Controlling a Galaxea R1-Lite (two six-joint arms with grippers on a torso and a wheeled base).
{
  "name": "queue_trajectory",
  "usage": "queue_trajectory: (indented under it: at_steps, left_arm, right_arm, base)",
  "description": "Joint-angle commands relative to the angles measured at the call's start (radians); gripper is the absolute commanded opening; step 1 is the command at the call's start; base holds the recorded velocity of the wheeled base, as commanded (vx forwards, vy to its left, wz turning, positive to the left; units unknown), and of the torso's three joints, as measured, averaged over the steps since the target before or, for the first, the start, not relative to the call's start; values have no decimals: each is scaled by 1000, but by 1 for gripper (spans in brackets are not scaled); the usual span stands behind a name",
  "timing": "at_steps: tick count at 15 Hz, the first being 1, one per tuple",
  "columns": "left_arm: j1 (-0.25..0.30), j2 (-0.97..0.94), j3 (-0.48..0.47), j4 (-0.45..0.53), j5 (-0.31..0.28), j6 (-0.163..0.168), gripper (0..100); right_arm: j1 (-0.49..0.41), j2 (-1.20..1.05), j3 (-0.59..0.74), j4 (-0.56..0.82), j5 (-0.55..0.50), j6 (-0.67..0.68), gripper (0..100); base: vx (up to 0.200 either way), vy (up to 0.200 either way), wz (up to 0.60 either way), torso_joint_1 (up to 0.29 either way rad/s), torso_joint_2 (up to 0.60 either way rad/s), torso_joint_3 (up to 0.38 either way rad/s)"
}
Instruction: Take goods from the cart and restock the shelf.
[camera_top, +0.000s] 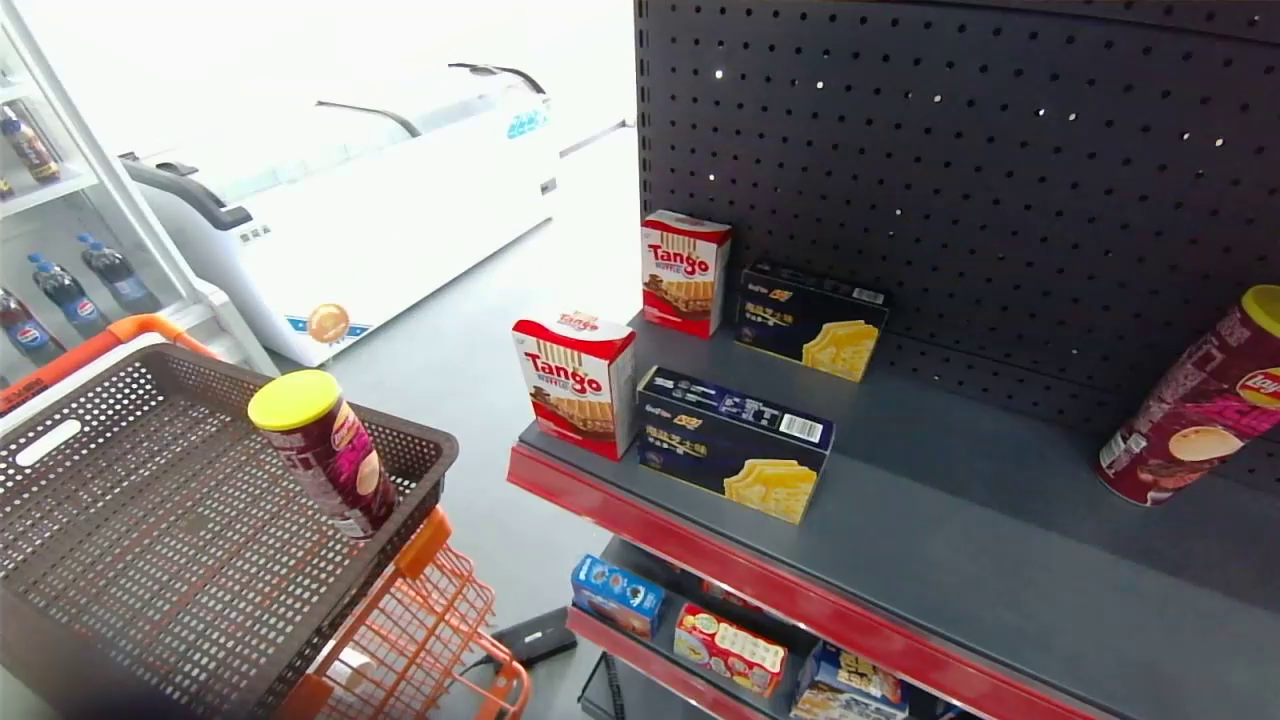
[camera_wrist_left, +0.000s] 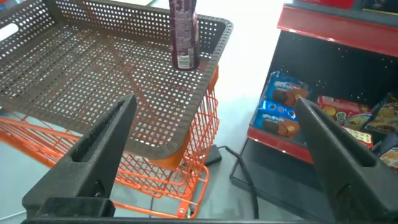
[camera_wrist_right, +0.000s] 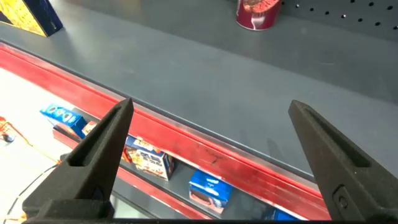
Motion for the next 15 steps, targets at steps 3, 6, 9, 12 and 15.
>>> queue_trajectory:
  at_steps: [3,6,9,12,15]
  left_arm:
    - [2,0,-52,4,3,13,100]
    - [-1,186,-236,125,20,27,100]
    - [-6,414,-276,72,18,12,100]
    - [11,607,-291,-2,4,-2,100]
    - [140,864,-262,-234,-13,7,100]
  right_arm:
    - [0,0,0,0,0,0,100]
    - [0,0,0,0,0,0,100]
    - [0,0,0,0,0,0,100]
    - [0,0,0,0,0,0,100]
    - [0,0,0,0,0,0,100]
  base:
    - [0,0,0,0,0,0]
    - [0,0,0,0,0,0]
    - [0,0,0,0,0,0]
    - [0,0,0,0,0,0]
    - [0,0,0,0,0,0]
